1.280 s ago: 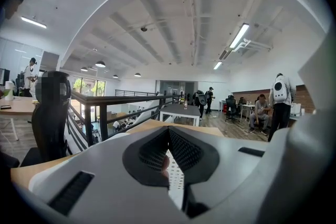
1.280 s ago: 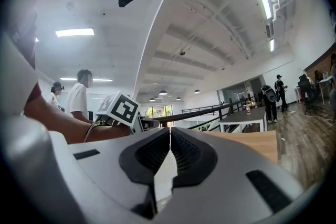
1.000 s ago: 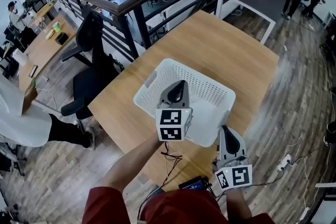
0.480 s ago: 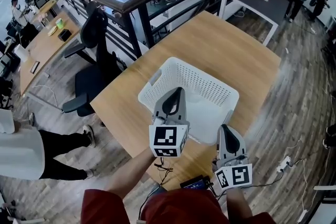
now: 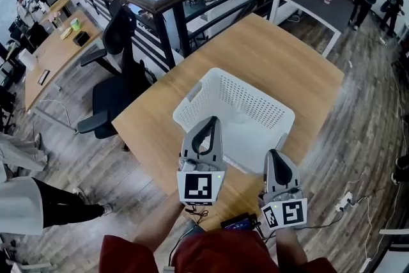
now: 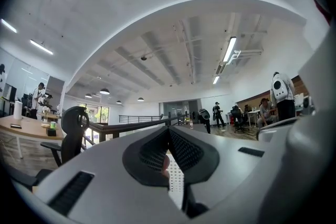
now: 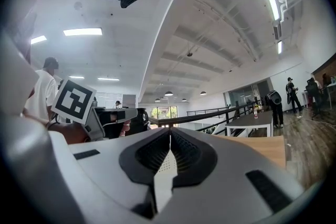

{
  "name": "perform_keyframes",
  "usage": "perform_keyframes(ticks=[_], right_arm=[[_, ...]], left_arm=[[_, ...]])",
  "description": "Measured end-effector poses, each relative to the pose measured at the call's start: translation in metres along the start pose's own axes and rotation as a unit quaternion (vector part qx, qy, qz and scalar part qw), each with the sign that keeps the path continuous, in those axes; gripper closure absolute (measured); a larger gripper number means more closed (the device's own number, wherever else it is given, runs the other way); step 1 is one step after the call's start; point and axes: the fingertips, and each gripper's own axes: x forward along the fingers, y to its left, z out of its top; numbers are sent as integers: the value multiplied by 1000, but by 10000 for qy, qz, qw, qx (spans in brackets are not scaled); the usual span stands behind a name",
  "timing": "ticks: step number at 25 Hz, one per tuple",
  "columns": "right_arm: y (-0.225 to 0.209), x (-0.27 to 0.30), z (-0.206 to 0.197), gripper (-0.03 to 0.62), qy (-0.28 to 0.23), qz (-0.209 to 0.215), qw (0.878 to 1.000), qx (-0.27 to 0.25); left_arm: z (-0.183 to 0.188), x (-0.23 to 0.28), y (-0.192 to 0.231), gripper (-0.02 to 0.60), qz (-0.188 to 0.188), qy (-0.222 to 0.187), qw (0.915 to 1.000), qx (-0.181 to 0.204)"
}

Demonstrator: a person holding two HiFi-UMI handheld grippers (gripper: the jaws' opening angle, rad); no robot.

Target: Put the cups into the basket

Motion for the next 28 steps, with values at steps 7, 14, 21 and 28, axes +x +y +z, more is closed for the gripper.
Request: perform_keyframes(ticks=[7, 14, 21, 28], right_arm=[[7, 5, 6, 582, -43, 52, 9999, -83], [19, 10, 9, 582, -95, 149, 9996, -201], [27, 10, 8, 582, -79, 201, 9993, -294], [31, 11, 6, 582, -47, 212, 9993, -303]], left_arm=[[1, -30, 13, 574, 238, -98, 9995, 157], [-12, -56, 19, 574, 359, 17, 9993, 102], [-28, -82, 27, 574, 535, 151, 9982, 240], [-38, -99, 32, 574, 644, 187, 9975, 208]])
